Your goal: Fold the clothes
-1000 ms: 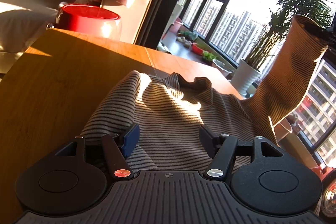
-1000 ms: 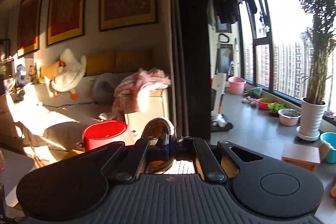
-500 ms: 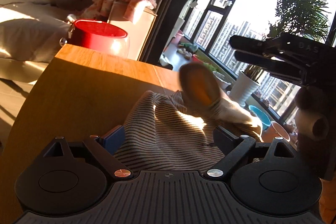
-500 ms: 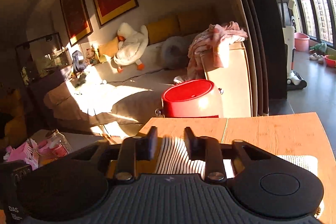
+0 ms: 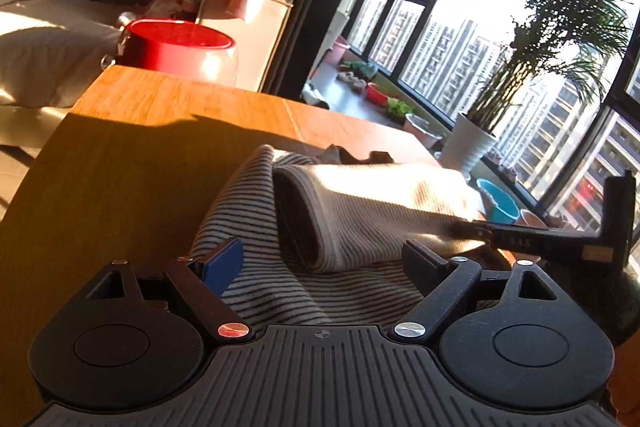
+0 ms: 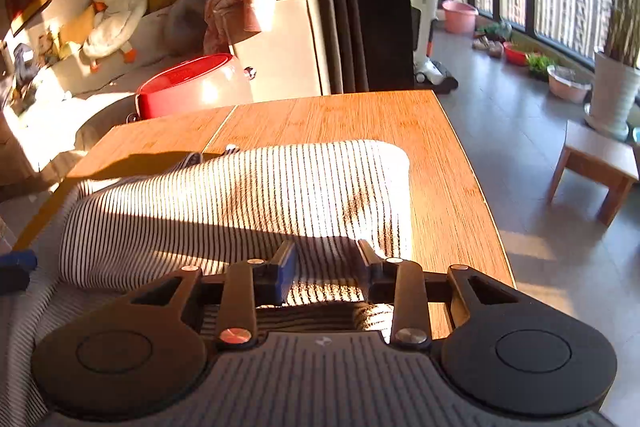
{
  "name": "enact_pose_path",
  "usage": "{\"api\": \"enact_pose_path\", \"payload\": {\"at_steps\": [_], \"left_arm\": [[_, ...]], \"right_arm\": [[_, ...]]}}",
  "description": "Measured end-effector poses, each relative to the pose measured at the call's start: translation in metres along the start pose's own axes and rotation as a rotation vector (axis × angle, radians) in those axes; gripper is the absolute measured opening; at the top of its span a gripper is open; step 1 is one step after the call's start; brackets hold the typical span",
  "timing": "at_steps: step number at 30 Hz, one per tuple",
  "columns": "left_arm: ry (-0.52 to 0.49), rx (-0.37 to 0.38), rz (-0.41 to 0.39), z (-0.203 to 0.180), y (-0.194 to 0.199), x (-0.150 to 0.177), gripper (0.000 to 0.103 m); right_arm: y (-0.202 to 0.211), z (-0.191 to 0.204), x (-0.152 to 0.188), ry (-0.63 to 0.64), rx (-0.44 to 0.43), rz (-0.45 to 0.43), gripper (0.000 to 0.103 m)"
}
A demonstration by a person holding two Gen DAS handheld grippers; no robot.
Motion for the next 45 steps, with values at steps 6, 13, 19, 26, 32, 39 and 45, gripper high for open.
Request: {"api": "enact_pose_path", "payload": {"at_steps": [6,13,19,26,32,39,45], "left_arm": [[-0.009,-0.035,-0.033,0.003,0.018,-0.014,0.095],[0.047,-0.104,-0.030,0.017,0.031,-0.021,0.095],[0.057,-0.122,-0.047,0.020,0.045,-0.026,0.095],[0.161,-0.231,-0.131,0.053,0.068,-0.040,0.096],[0.208,-0.231,-0.118,0.063,0.059,-0.037,0.097],[0.157,-0.166,-0.006,0.040,0.017,-0.022,0.097],[0.034,-0.102,0.008,0.006,0.000,-0.024,0.097]], "right_arm": [[0.061,0.049,0.018,0.232,-0.121,-0.037,0.044],[0.149,0.124,0.085,0.429,-0.570,0.156,0.059],[0.145,0.167,0.147,0.643,-0.600,0.247,0.058],[0.142,0.186,0.035,0.651,-0.355,-0.226,0.004],[0.154,0.146,-0.107,0.522,-0.193,-0.538,0.004],[0.068,0.043,-0.089,0.469,-0.001,-0.279,0.016],[0.044,-0.045,-0.011,0.514,0.188,-0.010,0.041]]}}
Point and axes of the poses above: each gripper's, at about its wrist camera, not at the fingertips, and y roughly against the way its jaws point, z to its left, x to its underside, the point moved 4 cm from there along -y, roughly the way its jaws point, and after that the axes turned 10 degrees about -y, right-handed, at the moved point
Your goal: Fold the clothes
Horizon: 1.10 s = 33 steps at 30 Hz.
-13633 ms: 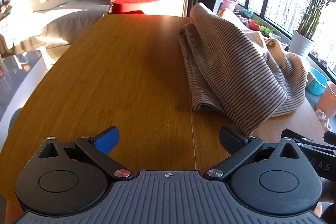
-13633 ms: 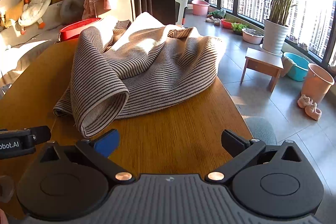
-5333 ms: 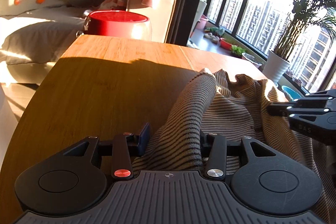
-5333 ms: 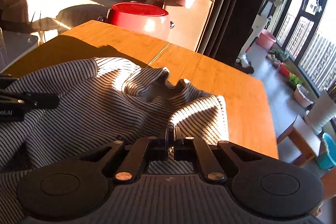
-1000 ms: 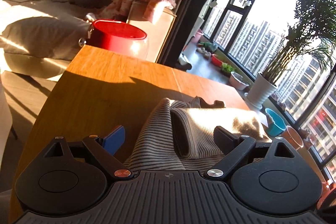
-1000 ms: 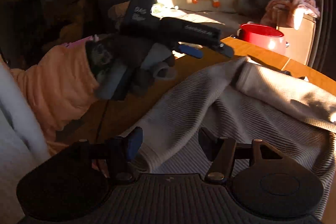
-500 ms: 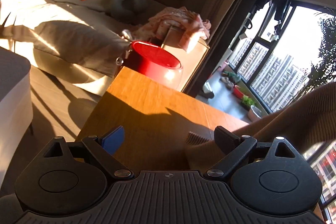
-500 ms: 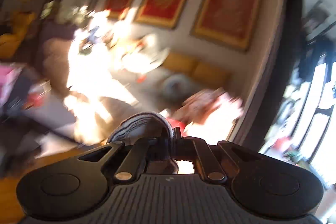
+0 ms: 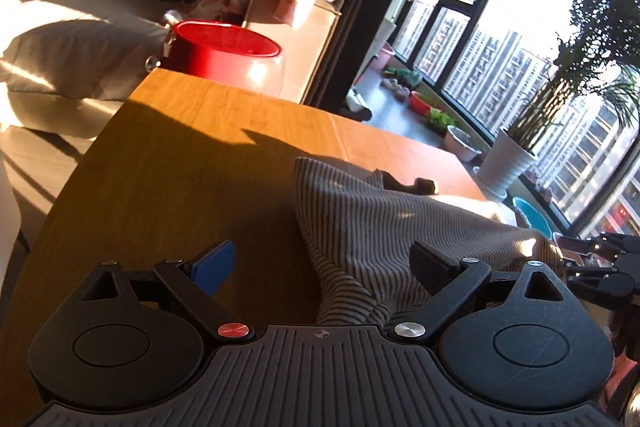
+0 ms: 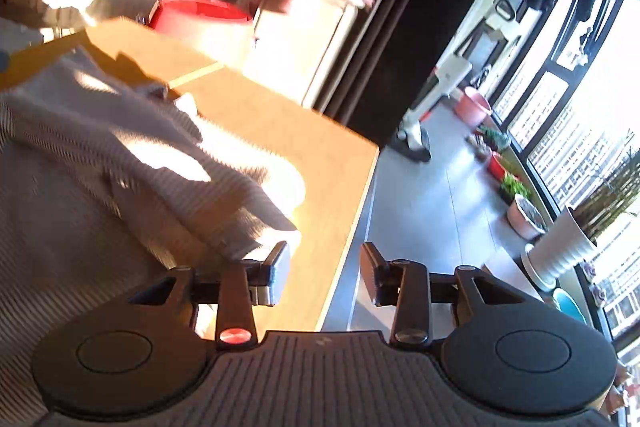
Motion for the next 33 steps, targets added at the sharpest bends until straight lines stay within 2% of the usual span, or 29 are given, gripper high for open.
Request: {"api": "enact_pose_path", "payload": {"at_steps": [2,4,6,7,10,13,14,15,16,17,18,19,21,22,23,25,28,31,32,33], "left_arm": [[-0.059,0.050,0.002,-0.018,-0.005,0.003,0.097],[-0.135,0.092,0.014,-0.038,-0.010,0.008,0.097],[-0.235,0.087,0.033,-0.057,-0.020,0.016,0.097],[-0.276,0.066,0.043,-0.063,-0.026,0.020,0.098],[-0.295,0.042,0.074,-0.065,-0.037,0.028,0.098],[-0.258,0.024,0.103,-0.051,-0.041,0.034,0.098],[-0.248,0.008,0.109,-0.046,-0.042,0.036,0.098],[-0.237,-0.008,0.110,-0.041,-0.043,0.038,0.098],[-0.220,-0.026,0.101,-0.035,-0.041,0.036,0.098],[-0.193,-0.035,0.099,-0.027,-0.041,0.031,0.098],[-0.182,-0.051,0.093,-0.022,-0.039,0.030,0.098],[-0.176,-0.077,0.086,-0.017,-0.038,0.028,0.098],[-0.158,-0.107,0.076,-0.007,-0.034,0.026,0.098],[-0.148,-0.121,0.069,-0.002,-0.033,0.025,0.099],[-0.134,-0.130,0.056,0.002,-0.030,0.023,0.099],[-0.123,-0.143,0.035,0.004,-0.024,0.019,0.100],[-0.123,-0.157,0.027,0.008,-0.019,0.016,0.100],[-0.135,-0.121,0.038,0.001,-0.014,0.015,0.100],[-0.144,-0.106,0.038,-0.003,-0.012,0.015,0.099],[-0.151,-0.094,0.031,-0.007,-0.009,0.013,0.099]], "right_arm": [[-0.002,-0.014,0.020,-0.007,0.052,0.038,0.042],[0.002,-0.027,0.024,-0.112,0.056,0.031,0.042],[0.015,-0.041,0.018,-0.296,-0.020,-0.004,0.044],[0.022,-0.047,0.010,-0.426,-0.095,-0.031,0.044],[0.027,-0.058,0.003,-0.748,-0.297,-0.053,0.054],[0.006,-0.051,0.004,-0.902,-0.376,0.053,0.054],[-0.002,-0.042,0.004,-0.903,-0.383,0.085,0.050],[-0.010,-0.033,0.004,-0.902,-0.389,0.117,0.028],[-0.018,-0.024,0.005,-0.900,-0.395,0.149,0.019],[-0.023,-0.012,-0.005,-0.868,-0.400,0.134,0.010],[-0.017,-0.003,-0.023,-0.825,-0.429,0.087,0.005],[-0.011,0.005,-0.041,-0.781,-0.459,0.039,0.005],[0.020,0.007,-0.079,-0.686,-0.489,-0.115,0.004],[0.041,0.004,-0.097,-0.639,-0.514,-0.220,0.004],[0.053,0.000,-0.110,-0.613,-0.523,-0.280,0.004],[0.062,-0.008,-0.120,-0.591,-0.530,-0.326,0.004],[0.040,-0.016,-0.105,-0.581,-0.467,-0.274,0.004],[-0.018,-0.014,-0.052,-0.485,-0.282,-0.112,0.009],[-0.029,-0.014,-0.035,-0.450,-0.210,-0.063,0.016],[-0.040,-0.014,-0.018,-0.416,-0.138,-0.016,0.016]]}}
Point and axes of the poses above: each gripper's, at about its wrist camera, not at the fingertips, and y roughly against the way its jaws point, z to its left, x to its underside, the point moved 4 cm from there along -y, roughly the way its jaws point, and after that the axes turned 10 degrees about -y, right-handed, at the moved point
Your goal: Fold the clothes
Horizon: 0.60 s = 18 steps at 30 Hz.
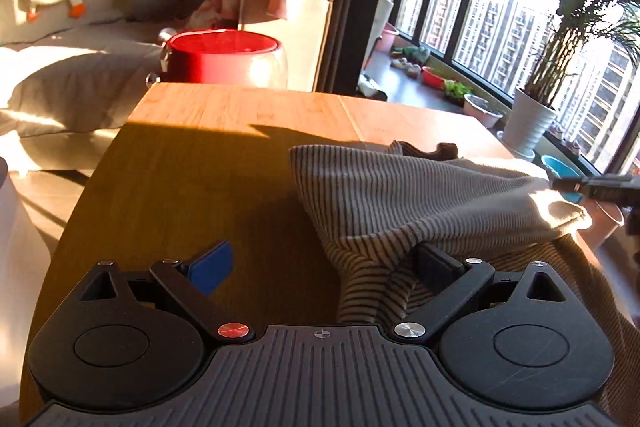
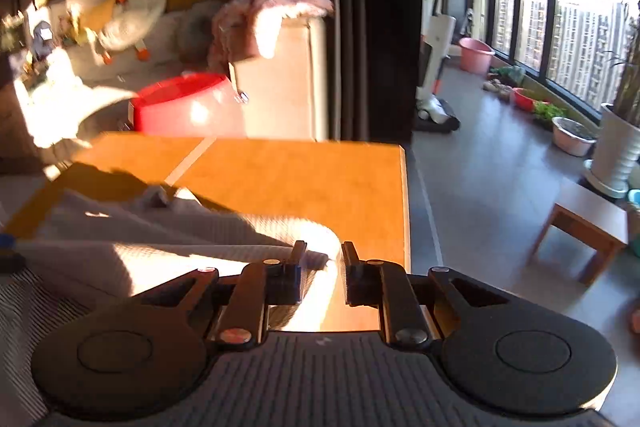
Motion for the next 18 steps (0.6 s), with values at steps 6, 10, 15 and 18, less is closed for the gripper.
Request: {"api": "enact_pose_path", "payload": {"at_steps": [6,10,15,18], "left_arm": [[0.024,0.206,-0.100,-0.025,0.015,-0.026,0.101],[-0.009,0.269,-0.081,-0.056,-0.011,-0.025,0.102],[-0.067,0.076,-0.035,-0.057,-0.050,-0.004,0.102],[-0.053,0.080,-0.044,-0.048,-0.047,-0.005,0.102]], "right_arm": [[0.020,-0.029,0.010,-0.091,0.055,-0.020,0.020],[0.052,0.001,-0.011,-0.157,-0.145,-0.128,0.020],[0.024,0.042,0.013,-0.184,-0.229,-0.021,0.033],[0.011,0.055,0.041,-0.160,-0.183,-0.029,0.039]]}}
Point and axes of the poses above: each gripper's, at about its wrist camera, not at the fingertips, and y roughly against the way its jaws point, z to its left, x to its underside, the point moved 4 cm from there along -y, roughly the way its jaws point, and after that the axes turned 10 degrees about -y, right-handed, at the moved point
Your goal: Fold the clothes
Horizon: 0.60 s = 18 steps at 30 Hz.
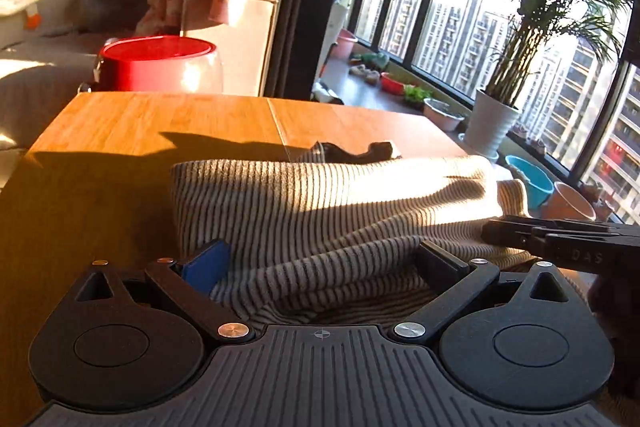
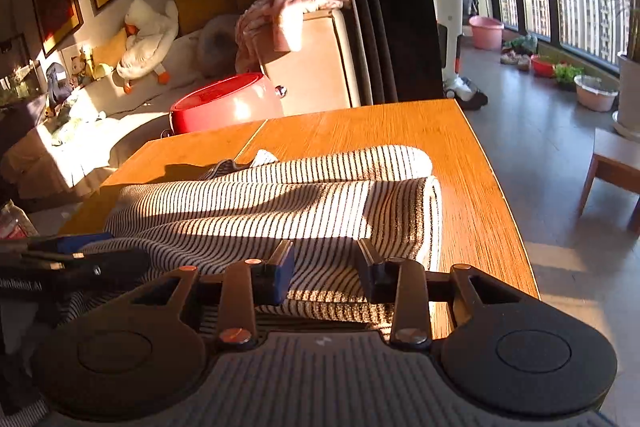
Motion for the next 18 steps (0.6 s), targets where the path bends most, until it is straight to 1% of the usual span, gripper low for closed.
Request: {"api": "enact_pose_path", "payload": {"at_steps": [1,2,6,8,10,11,12,13,14,15,17,18], "left_arm": [[-0.012,-0.005,0.001,0.002,0.000,0.001,0.102],[-0.002,0.005,-0.003,0.004,0.001,0.001,0.102],[0.003,0.015,-0.011,0.007,0.004,0.002,0.102],[0.002,0.017,-0.012,0.007,0.004,0.001,0.102],[0.001,0.016,-0.014,0.007,0.003,0.000,0.102],[0.002,0.015,-0.015,0.007,0.003,0.000,0.102],[0.003,0.013,-0.016,0.007,0.003,0.000,0.102],[0.004,0.013,-0.017,0.007,0.004,0.000,0.102],[0.004,0.012,-0.018,0.007,0.004,0.000,0.102],[0.005,0.010,-0.020,0.006,0.004,0.001,0.102],[0.007,0.005,-0.025,0.007,0.006,0.001,0.102],[0.008,0.003,-0.026,0.007,0.005,0.000,0.102]], "right_arm": [[0.003,0.004,0.002,0.017,0.002,-0.010,0.041],[0.004,0.004,0.004,0.008,-0.006,-0.008,0.043],[0.010,0.005,0.008,0.011,0.002,-0.018,0.043],[0.022,0.006,0.010,0.014,0.003,-0.041,0.045],[0.042,0.005,0.010,0.017,0.012,-0.077,0.053],[0.054,0.003,0.010,0.021,0.022,-0.101,0.064],[0.065,0.002,0.011,0.031,0.035,-0.128,0.073],[0.078,-0.001,0.013,0.040,0.030,-0.146,0.076],[0.086,-0.002,0.015,0.037,0.014,-0.136,0.079],[0.091,-0.004,0.018,0.035,0.008,-0.120,0.080],[0.102,-0.001,0.029,0.060,0.018,-0.104,0.081],[0.106,0.002,0.036,0.098,0.038,-0.113,0.081]]}}
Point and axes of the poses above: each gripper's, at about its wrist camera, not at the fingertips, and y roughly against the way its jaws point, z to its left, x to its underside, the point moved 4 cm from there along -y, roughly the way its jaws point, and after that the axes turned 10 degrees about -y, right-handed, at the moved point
